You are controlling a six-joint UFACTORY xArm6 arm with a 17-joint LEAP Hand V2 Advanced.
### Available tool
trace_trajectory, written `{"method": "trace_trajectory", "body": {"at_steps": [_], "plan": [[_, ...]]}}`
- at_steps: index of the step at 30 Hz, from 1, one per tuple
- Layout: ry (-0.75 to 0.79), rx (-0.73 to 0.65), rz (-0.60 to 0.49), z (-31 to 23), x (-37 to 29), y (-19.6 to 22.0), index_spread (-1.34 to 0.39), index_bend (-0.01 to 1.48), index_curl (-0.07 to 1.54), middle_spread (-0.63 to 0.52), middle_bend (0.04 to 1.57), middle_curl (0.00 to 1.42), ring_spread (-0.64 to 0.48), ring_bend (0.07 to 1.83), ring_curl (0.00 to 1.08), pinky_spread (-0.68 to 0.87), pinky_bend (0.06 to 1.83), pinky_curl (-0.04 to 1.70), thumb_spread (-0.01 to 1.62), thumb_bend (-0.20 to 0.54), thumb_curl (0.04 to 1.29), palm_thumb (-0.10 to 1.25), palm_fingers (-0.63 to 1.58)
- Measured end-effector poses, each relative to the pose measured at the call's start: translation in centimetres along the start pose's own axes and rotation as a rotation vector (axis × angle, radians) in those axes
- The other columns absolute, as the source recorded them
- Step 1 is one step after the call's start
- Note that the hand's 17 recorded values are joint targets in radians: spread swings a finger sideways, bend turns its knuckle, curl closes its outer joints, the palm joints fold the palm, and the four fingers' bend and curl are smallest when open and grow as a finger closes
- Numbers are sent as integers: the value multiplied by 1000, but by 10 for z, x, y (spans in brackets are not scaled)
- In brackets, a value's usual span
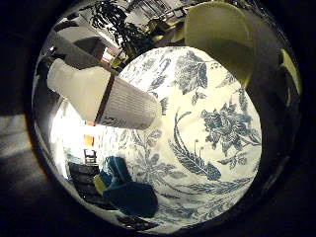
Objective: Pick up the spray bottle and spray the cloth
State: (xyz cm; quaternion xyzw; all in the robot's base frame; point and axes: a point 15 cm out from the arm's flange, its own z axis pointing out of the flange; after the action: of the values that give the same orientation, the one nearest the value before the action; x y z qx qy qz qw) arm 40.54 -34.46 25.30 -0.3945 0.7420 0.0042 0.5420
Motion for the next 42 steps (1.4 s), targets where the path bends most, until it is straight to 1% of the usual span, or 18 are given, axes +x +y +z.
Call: {"method": "trace_trajectory", "body": {"at_steps": [6, 16, 21, 25, 28, 29, 31, 33, 34, 36, 37, 38, 40, 42], "plan": [[9, -3, -10, 7, -5, -12, -182, 161, 303, 23, 445, 413, 56, 639, 328, 344, 615, 244, 1055, -24, 323, 586, 185], [5, -19, -25, 21, -19, -21, -176, 169, 308, 14, 466, 418, 51, 629, 323, 345, 591, 233, 1055, -24, 323, 586, 212], [12, -34, -34, 34, -23, -20, -176, 170, 315, -7, 486, 422, 40, 636, 323, 346, 555, 222, 1055, -24, 323, 586, 252], [18, -42, -43, 43, -26, -20, -173, 180, 326, -35, 518, 432, 13, 663, 325, 330, 547, 212, 1055, -24, 323, 586, 333], [19, -47, -46, 48, -28, -20, -186, 203, 354, -68, 584, 457, -44, 710, 333, 272, 528, 191, 1078, -5, 351, 668, 481], [16, -52, -42, 51, -30, -18, -198, 210, 361, -87, 614, 469, -74, 735, 336, 230, 537, 180, 1083, 2, 369, 715, 564], [14, -57, -40, 53, -31, -17, -222, 229, 388, -113, 667, 498, -127, 774, 350, 120, 601, 177, 1082, 9, 404, 807, 698], [12, -57, -37, 54, -31, -17, -244, 214, 406, -140, 687, 516, -168, 849, 378, -11, 739, 197, 1049, 10, 442, 884, 875], [12, -56, -36, 54, -32, -17, -257, 208, 420, -155, 685, 525, -184, 880, 392, -94, 802, 207, 1015, 0, 465, 923, 909], [11, -53, -30, 54, -32, -17, -281, 226, 453, -180, 717, 550, -200, 912, 413, -222, 882, 226, 965, -13, 496, 962, 1033], [9, -50, -26, 54, -32, -18, -290, 239, 471, -182, 725, 559, -202, 919, 422, -254, 908, 236, 953, -16, 503, 969, 1069], [7, -47, -23, 55, -32, -18, -299, 265, 494, -187, 759, 573, -200, 945, 435, -291, 933, 252, 944, -19, 510, 969, 1147], [5, -46, -16, 55, -33, -18, -314, 364, 558, -184, 831, 601, -202, 982, 458, -355, 989, 284, 944, -20, 521, 974, 1215], [5, -46, -1, 55, -32, -18, -315, 475, 615, -167, 905, 619, -197, 1016, 473, -368, 1019, 310, 956, -18, 525, 978, 1290]]}}
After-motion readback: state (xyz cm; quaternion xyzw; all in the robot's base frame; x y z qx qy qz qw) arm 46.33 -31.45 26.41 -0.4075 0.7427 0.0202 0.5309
